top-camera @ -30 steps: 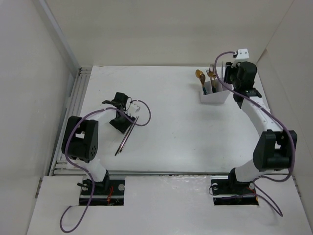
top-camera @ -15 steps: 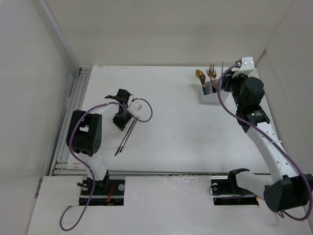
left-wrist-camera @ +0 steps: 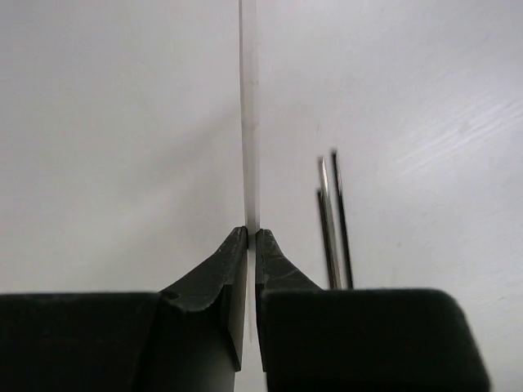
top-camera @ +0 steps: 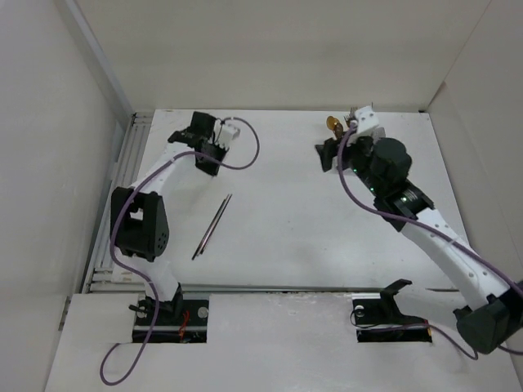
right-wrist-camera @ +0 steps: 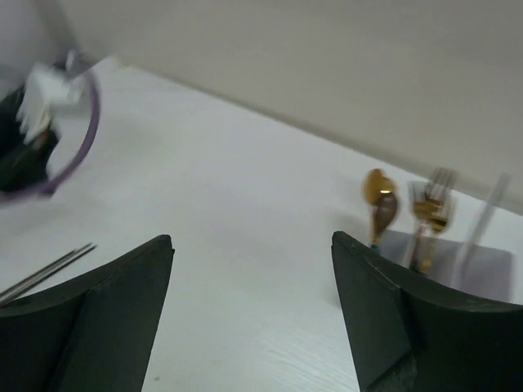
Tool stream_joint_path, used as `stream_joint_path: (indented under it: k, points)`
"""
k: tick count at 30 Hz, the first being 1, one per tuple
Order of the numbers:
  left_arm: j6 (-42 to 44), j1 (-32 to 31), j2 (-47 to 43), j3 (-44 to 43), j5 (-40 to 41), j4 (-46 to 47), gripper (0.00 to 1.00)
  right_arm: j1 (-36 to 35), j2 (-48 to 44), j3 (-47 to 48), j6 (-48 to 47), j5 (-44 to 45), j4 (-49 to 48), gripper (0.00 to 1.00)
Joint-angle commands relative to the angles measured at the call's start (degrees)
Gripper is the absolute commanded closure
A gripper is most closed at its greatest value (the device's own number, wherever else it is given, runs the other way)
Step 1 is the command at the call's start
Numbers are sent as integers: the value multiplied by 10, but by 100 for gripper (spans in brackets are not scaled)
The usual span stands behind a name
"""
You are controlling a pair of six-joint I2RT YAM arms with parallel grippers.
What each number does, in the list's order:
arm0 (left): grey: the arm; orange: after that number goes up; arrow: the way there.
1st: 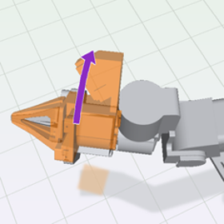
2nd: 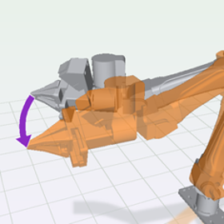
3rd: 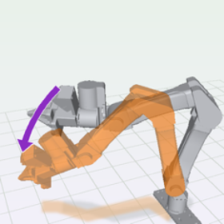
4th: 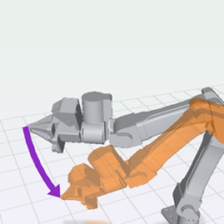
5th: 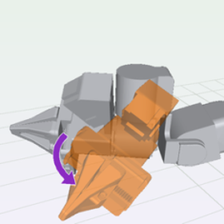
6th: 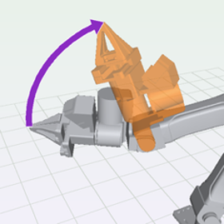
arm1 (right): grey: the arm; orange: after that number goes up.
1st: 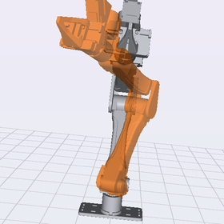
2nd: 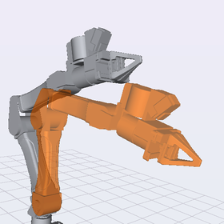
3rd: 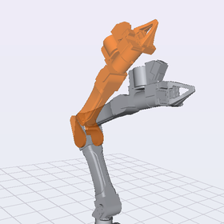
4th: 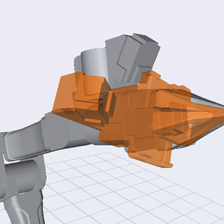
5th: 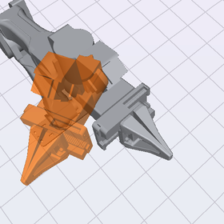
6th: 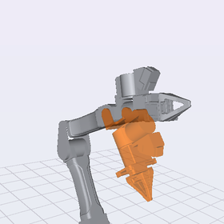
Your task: Sort the eating utensils into containers
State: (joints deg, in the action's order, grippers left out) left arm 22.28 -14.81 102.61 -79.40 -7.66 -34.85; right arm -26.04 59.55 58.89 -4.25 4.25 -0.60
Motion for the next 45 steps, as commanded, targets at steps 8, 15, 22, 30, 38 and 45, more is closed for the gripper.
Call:
stream_joint_path:
  k: [8,15,22,30,38,45]
  points:
    - [-137,-33,-139,-218,-181,54,100,-67,111,68,93,-211,-130,12]
    - [-196,-80,-170,-238,-229,43,100,-120,199,107,161,-244,-213,13]
    - [-188,-152,-198,-239,-173,31,100,-125,225,107,224,-275,-288,13]
    - [-188,-182,-225,-239,-141,31,100,-125,218,76,240,-218,-288,39]
    - [-188,-189,-236,-223,-127,31,100,-125,213,69,240,-230,-276,76]
    - [-182,-189,-241,-184,-139,31,84,-125,202,69,216,-213,-276,100]
